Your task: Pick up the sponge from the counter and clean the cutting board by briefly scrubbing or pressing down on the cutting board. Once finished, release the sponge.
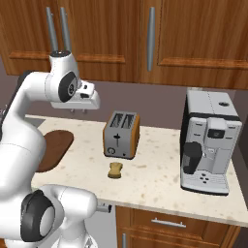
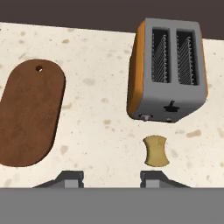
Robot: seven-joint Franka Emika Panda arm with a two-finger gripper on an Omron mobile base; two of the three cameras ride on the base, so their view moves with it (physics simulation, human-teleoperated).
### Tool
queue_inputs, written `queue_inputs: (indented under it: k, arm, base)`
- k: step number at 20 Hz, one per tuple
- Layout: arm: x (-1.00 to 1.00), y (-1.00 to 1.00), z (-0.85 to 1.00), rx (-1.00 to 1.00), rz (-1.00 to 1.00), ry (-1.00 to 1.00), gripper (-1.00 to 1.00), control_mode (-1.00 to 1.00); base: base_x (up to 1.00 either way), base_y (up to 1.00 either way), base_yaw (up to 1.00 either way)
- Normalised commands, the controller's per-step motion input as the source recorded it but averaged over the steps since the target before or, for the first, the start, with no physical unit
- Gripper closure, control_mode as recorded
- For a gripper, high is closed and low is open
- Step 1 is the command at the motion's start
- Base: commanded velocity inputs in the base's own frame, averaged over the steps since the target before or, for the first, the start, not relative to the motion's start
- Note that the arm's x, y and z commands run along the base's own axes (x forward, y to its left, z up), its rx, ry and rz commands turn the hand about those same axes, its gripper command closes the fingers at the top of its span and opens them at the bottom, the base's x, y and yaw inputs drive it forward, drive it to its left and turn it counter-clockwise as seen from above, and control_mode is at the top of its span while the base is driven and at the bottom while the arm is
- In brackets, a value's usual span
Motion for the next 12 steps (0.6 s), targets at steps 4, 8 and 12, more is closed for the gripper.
queue_inputs:
  k: [4,8,12]
  arm:
    - [-0.06,-0.04,0.0,0.0,0.0,0.0,-1.0,-1.0]
    - [-0.2,-0.29,-0.14,0.0,0.0,0.0,-1.0,-1.0]
    - [-0.14,-0.47,-0.32,0.0,0.0,0.04,-1.0,-1.0]
  base:
    - [0.0,0.0,0.0]
    - [0.0,0.0,0.0]
    - [0.0,0.0,0.0]
